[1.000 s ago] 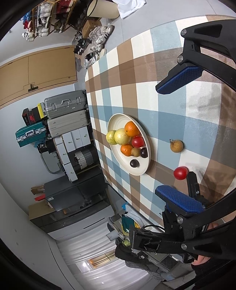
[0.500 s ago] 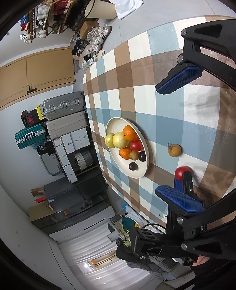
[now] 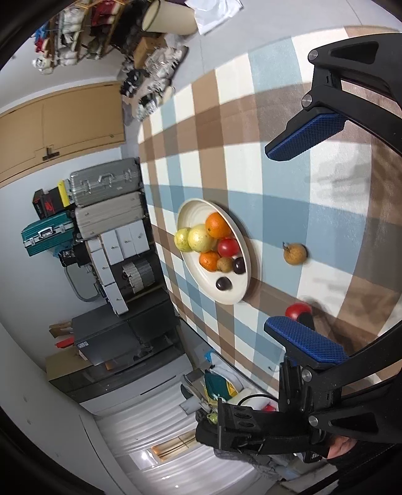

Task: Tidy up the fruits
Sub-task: 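Grasp the red tomato with the left tool while the right tool grasps the small brown fruit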

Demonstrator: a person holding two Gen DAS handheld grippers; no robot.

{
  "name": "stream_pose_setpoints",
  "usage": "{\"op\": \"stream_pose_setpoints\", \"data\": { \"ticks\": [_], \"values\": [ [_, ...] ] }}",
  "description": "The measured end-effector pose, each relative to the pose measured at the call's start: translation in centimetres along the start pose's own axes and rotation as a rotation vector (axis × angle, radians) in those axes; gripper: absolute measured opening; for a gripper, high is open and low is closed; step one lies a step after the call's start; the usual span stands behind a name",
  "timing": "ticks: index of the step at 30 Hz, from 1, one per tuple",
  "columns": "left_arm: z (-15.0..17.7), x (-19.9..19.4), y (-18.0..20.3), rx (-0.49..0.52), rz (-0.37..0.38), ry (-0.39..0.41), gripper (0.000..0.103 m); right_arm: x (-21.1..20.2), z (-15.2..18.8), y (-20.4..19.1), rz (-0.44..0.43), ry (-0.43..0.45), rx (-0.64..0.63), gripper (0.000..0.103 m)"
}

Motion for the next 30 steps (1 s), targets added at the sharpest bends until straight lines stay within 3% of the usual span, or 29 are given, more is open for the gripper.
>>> {"op": "stream_pose_setpoints", "data": {
  "ticks": [8, 13, 26, 30],
  "values": [
    [-0.3, -2.5, -2.3, -0.066, 0.016, 0.043, 0.024, 2.1, 1.3, -1.6, 0.001, -0.065, -0.048, 0.102],
    [-0.1, -3.6, -3.8, -0.090, 0.000, 0.061, 0.024, 3.8, 2.2, -2.0, 0.046, -0.105, -0.095, 0.101],
    [0.3, -5.0, -6.2, -0.145, -0.010, 0.090, 0.024, 6.5, 3.4, -2.3, 0.071, -0.173, -0.125, 0.084],
    [0.4, -5.2, -6.7, -0.145, -0.023, 0.089, 0.024, 7.1, 3.6, -2.4, 0.087, -0.193, -0.127, 0.075]
  ]
}}
Point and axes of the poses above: each gripper's, at about its wrist camera, not at the fingertips, and x roughly the way its jaws point, y to its right, z to its underside, the point moved 10 cm from there along x, roughly the way its jaws point
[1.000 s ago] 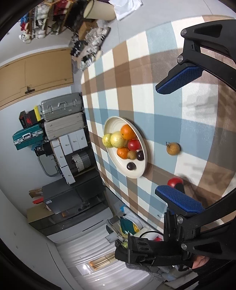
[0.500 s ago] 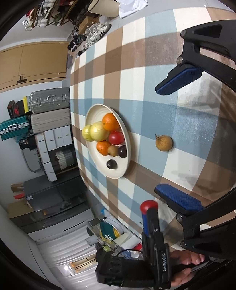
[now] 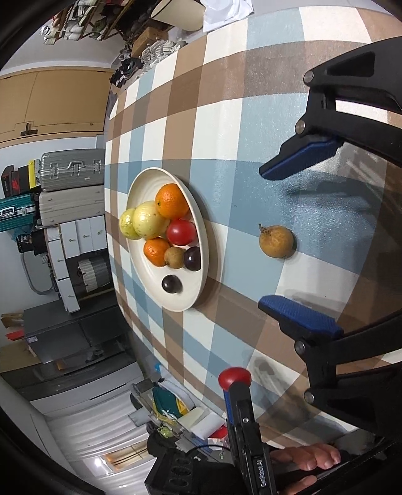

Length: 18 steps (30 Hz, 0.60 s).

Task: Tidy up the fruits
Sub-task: 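Grasp the red tomato with the left tool while the right tool grasps the small brown fruit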

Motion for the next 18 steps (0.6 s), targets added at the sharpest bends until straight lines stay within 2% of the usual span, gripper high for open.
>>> {"op": "stream_pose_setpoints", "data": {
  "ticks": [2, 5, 7, 9, 18],
  "values": [
    [0.0, -0.2, -0.3, -0.003, -0.005, 0.003, 0.024, 0.2, 0.1, -0.2, 0.000, -0.005, 0.000, 0.072],
    [-0.1, -0.4, -0.6, -0.008, -0.009, 0.008, 0.024, 0.7, 0.2, -0.5, 0.003, -0.019, -0.012, 0.061],
    [-0.1, -0.5, -0.8, -0.012, -0.010, 0.010, 0.024, 0.9, 0.4, -0.7, -0.007, -0.035, -0.014, 0.046],
    [-0.1, -0.5, -1.0, -0.017, -0.014, 0.010, 0.024, 1.3, 0.8, -1.0, -0.007, -0.056, -0.028, 0.026],
    [-0.8, -0.5, -1.1, -0.014, -0.022, 0.016, 0.024, 0.5, 0.3, -1.7, -0.012, -0.014, -0.061, 0.024]
  ]
}}
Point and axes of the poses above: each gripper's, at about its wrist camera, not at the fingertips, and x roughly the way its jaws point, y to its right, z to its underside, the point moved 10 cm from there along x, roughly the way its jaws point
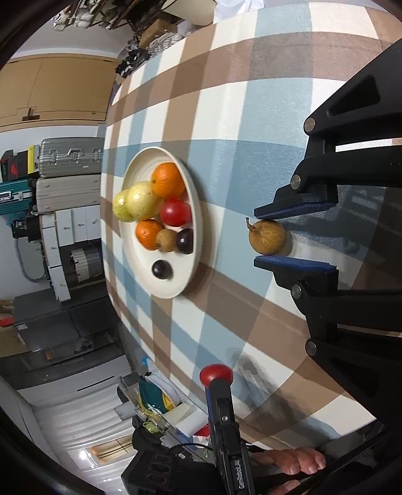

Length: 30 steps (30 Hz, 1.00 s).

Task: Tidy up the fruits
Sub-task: 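Grasp the red tomato with the left tool while the right tool grasps the small brown fruit, then carry the tomato and brown fruit onto the white plate and open both tools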

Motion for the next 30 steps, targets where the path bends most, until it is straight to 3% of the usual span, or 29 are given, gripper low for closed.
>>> {"op": "stream_pose_setpoints", "data": {
  "ticks": [7, 16, 21, 30],
  "values": [
    [-1.8, 0.0, 0.1, 0.008, -0.066, -0.004, 0.024, -1.1, -2.0, -1.0, -0.043, 0.045, -0.013, 0.024],
    [-4.7, 0.2, 0.3, 0.020, -0.071, 0.014, 0.024, -1.8, -5.9, -2.0, -0.120, 0.096, 0.004, 0.024],
    [-6.3, 0.5, 0.5, 0.037, -0.070, 0.017, 0.024, -2.0, -8.3, -2.4, -0.205, 0.115, 0.059, 0.024],
    [-10.9, 1.8, 0.7, 0.054, -0.057, 0.023, 0.024, -1.5, -12.0, -1.5, -0.218, 0.148, 0.079, 0.024]
  ]
}}
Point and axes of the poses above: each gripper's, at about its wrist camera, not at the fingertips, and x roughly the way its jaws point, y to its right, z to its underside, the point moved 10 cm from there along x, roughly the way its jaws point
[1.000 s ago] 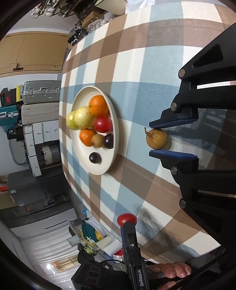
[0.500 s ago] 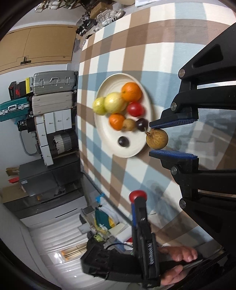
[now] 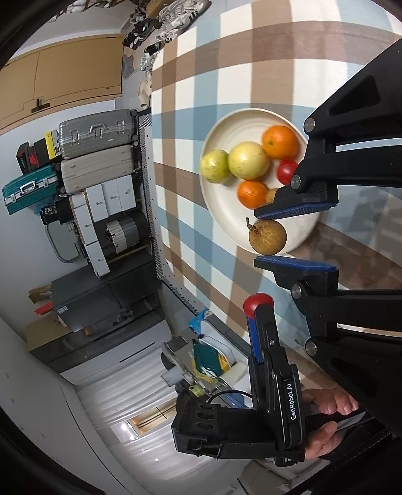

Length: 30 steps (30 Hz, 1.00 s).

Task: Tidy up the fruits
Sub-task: 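Carry the tomato and brown fruit onto the white plate and open both tools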

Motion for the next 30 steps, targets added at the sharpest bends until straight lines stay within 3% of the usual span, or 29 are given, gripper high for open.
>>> {"op": "stream_pose_setpoints", "data": {
  "ticks": [15, 24, 30],
  "values": [
    [-6.9, 6.9, 1.1, 0.041, 0.027, -0.035, 0.024, 2.4, -5.1, 5.4, 0.009, 0.029, 0.077, 0.024],
    [-7.2, 11.3, 0.0, 0.034, 0.024, -0.096, 0.024, 6.4, -5.7, 5.4, -0.036, -0.016, 0.072, 0.024],
    [-6.5, 12.5, -0.7, 0.042, 0.020, -0.121, 0.024, 8.7, -5.1, 4.8, -0.013, -0.058, 0.029, 0.024]
  ]
}}
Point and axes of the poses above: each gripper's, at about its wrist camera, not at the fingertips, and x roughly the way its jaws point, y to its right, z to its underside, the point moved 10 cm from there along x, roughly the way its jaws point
